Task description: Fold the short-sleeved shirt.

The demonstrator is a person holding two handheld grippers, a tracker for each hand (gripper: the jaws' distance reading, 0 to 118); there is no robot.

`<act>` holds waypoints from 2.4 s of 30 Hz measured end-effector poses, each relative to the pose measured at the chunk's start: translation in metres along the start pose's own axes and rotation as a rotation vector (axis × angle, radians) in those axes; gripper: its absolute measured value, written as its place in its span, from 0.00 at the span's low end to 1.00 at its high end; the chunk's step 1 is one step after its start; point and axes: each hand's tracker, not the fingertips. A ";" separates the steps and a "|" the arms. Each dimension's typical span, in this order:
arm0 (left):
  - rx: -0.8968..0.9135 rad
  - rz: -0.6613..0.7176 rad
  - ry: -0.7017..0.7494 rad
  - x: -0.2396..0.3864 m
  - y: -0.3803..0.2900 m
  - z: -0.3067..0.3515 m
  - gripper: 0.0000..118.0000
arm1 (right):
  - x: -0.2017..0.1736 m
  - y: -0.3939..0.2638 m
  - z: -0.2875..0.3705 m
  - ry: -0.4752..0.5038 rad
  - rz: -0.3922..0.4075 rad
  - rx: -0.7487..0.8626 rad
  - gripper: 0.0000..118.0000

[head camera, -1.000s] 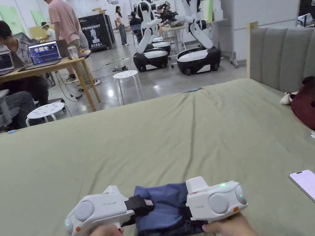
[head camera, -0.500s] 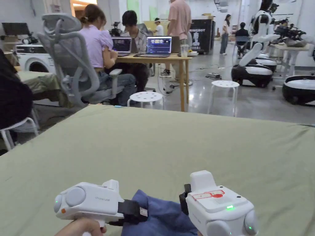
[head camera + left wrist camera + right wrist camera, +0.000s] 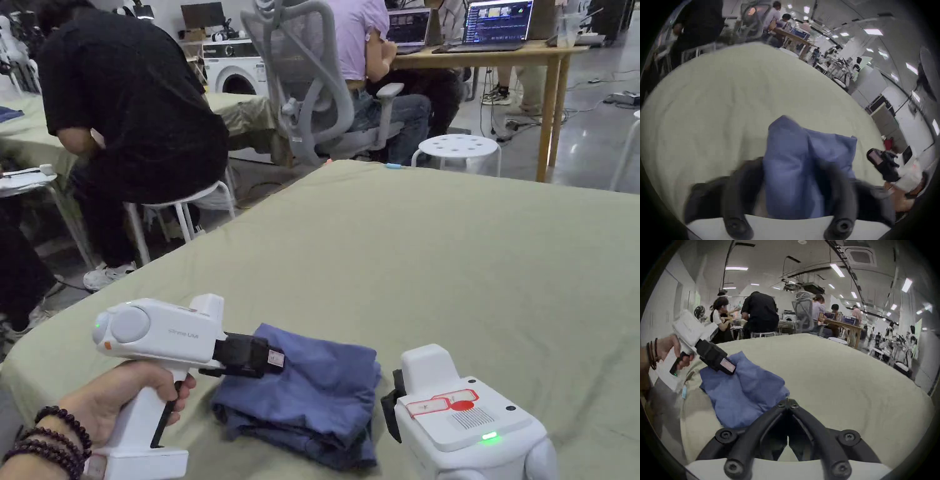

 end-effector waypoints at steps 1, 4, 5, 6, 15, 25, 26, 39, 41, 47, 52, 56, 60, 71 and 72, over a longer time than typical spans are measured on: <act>0.051 -0.039 0.028 0.003 -0.001 0.001 1.00 | 0.002 0.000 0.002 -0.007 0.004 -0.003 0.00; 0.191 0.005 0.046 0.003 0.004 0.015 0.96 | 0.014 0.001 0.011 -0.047 0.045 0.015 0.00; 0.221 0.037 0.086 0.017 0.008 0.023 1.00 | 0.020 0.002 0.016 -0.049 0.040 0.016 0.00; 0.265 0.034 0.126 0.031 0.010 0.031 1.00 | 0.026 0.004 0.021 -0.053 0.036 0.017 0.00; 0.651 -0.202 0.122 0.233 -0.005 0.081 0.95 | 0.134 0.005 0.175 -0.398 -0.022 0.155 0.00; 0.780 -0.335 -0.087 0.477 -0.073 0.040 0.00 | 0.209 -0.046 0.357 -0.689 -0.235 0.271 0.00; 0.793 -0.366 -0.046 0.496 -0.085 0.034 0.00 | 0.210 -0.057 0.369 -0.712 -0.244 0.274 0.00; 0.781 -0.364 0.083 0.545 -0.183 -0.002 0.00 | 0.230 -0.150 0.430 -0.768 -0.242 0.321 0.00; 0.732 -0.366 0.101 0.548 -0.181 -0.011 0.05 | 0.224 -0.148 0.430 -0.766 -0.212 0.337 0.00; 0.777 -0.374 0.102 0.563 -0.175 -0.017 0.14 | 0.223 -0.137 0.419 -0.798 -0.141 0.339 0.00; 0.797 -0.420 0.086 0.570 -0.165 -0.019 0.02 | 0.228 -0.135 0.419 -0.808 -0.169 0.340 0.00; 0.798 -0.394 0.067 0.569 -0.164 -0.018 0.02 | 0.230 -0.138 0.417 -0.804 -0.173 0.324 0.00; 0.789 -0.422 0.084 0.569 -0.167 -0.020 0.25 | 0.231 -0.143 0.416 -0.798 -0.159 0.315 0.09; 0.802 -0.442 0.070 0.577 -0.167 -0.021 1.00 | 0.235 -0.147 0.406 -0.792 -0.171 0.332 1.00; 0.798 -0.448 0.067 0.577 -0.166 -0.021 1.00 | 0.237 -0.144 0.405 -0.787 -0.179 0.318 1.00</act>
